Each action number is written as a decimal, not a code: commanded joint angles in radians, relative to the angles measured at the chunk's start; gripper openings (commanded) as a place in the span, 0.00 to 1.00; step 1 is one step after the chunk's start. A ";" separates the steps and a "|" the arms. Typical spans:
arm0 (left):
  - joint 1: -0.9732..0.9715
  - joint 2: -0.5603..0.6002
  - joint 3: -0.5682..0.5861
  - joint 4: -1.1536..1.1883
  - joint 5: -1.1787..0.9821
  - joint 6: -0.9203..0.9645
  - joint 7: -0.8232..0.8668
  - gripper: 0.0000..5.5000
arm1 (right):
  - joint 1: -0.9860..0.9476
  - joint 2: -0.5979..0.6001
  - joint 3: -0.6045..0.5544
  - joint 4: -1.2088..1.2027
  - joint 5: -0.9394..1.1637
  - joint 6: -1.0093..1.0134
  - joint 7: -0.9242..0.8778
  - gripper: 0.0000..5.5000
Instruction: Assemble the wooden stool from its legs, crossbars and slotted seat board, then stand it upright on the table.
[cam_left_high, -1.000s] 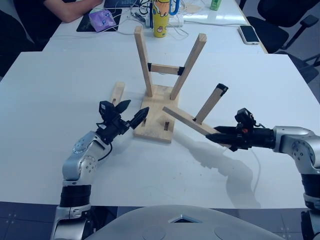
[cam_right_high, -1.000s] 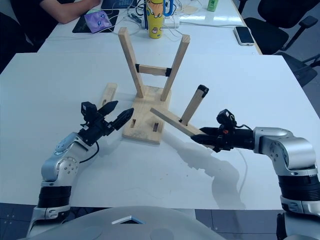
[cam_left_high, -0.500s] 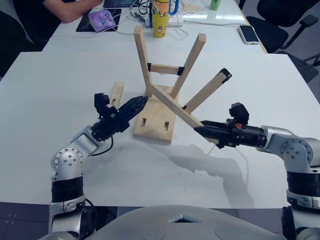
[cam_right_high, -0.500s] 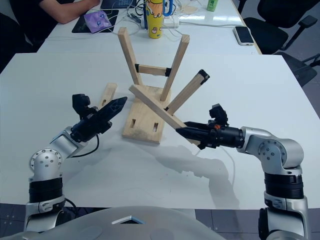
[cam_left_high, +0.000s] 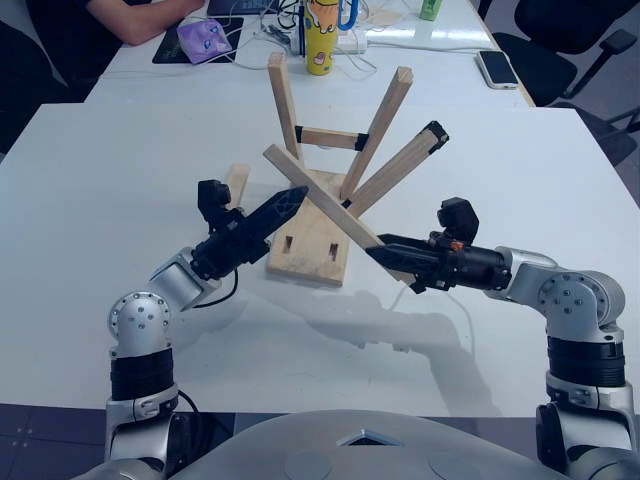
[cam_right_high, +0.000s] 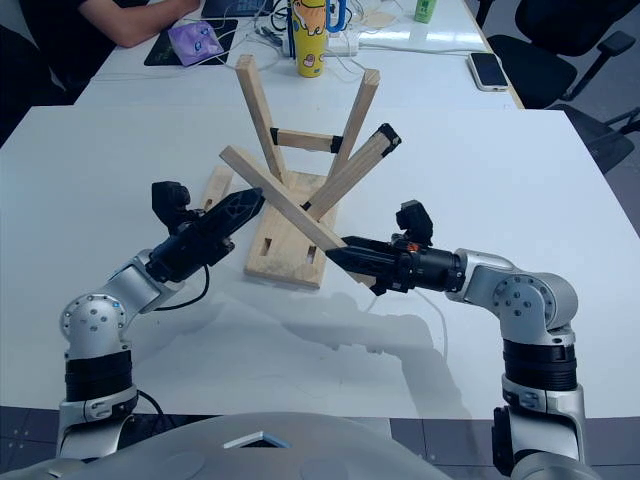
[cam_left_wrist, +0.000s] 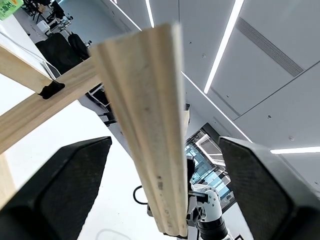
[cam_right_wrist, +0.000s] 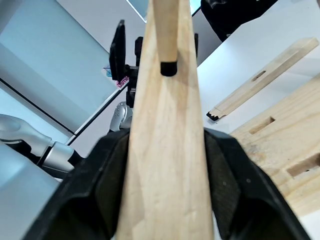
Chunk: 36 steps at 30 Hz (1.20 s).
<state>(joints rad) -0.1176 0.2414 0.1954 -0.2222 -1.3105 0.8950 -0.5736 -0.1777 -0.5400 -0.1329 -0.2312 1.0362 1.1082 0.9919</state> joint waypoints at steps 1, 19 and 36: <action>-0.022 -0.004 -0.013 -0.020 -0.019 0.008 0.008 0.73 | -0.017 0.017 0.002 -0.004 0.071 0.040 -0.007 0.38; -0.035 0.048 0.011 -0.022 -0.099 0.027 0.007 0.41 | -0.002 -0.002 -0.025 0.009 0.183 0.119 -0.046 0.38; -0.029 0.082 0.022 -0.016 -0.088 0.022 -0.036 0.37 | 0.032 -0.025 -0.004 0.030 0.105 0.048 -0.032 0.52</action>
<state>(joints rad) -0.1427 0.3115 0.2009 -0.2365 -1.3904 0.9259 -0.5931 -0.1560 -0.5407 -0.1322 -0.2183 1.1643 1.1695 0.9672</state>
